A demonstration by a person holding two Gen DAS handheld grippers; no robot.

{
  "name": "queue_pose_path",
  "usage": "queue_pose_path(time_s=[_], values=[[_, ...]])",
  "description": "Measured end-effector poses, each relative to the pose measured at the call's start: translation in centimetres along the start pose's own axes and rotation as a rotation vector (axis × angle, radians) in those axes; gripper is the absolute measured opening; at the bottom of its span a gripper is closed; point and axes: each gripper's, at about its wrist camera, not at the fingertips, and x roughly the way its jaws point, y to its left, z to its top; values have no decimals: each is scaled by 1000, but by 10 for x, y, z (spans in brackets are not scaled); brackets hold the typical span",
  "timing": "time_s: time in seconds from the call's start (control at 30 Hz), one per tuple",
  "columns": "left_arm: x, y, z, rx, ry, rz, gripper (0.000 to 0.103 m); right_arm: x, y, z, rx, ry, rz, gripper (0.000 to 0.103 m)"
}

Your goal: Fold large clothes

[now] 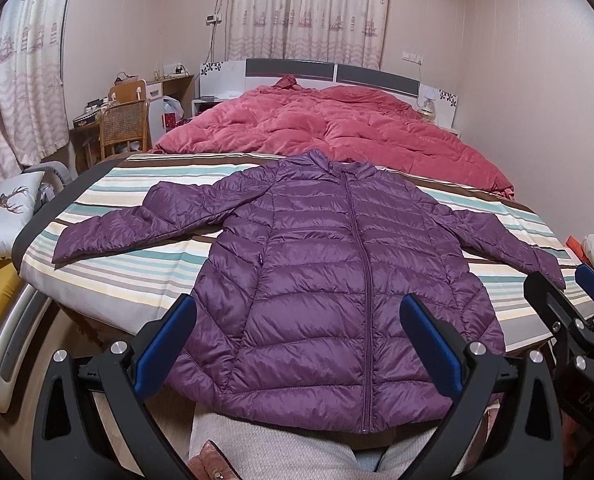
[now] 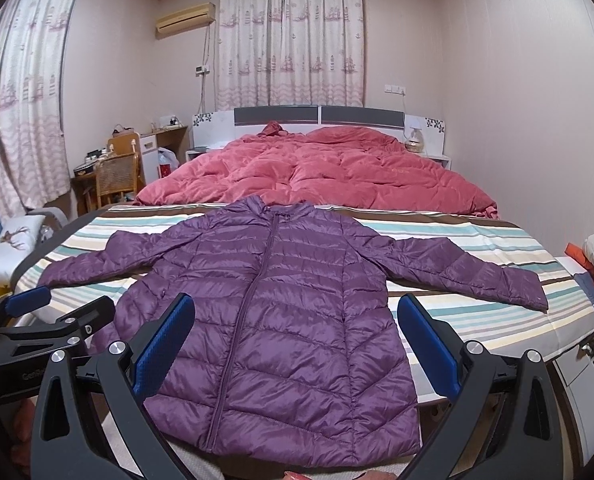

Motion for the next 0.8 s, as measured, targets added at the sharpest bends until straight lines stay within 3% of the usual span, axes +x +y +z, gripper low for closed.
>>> queue_pose_path(time_s=[0.8], values=[[-2, -2, -1, -3, 7, -2, 101, 1, -3, 0, 15, 15, -6, 100]])
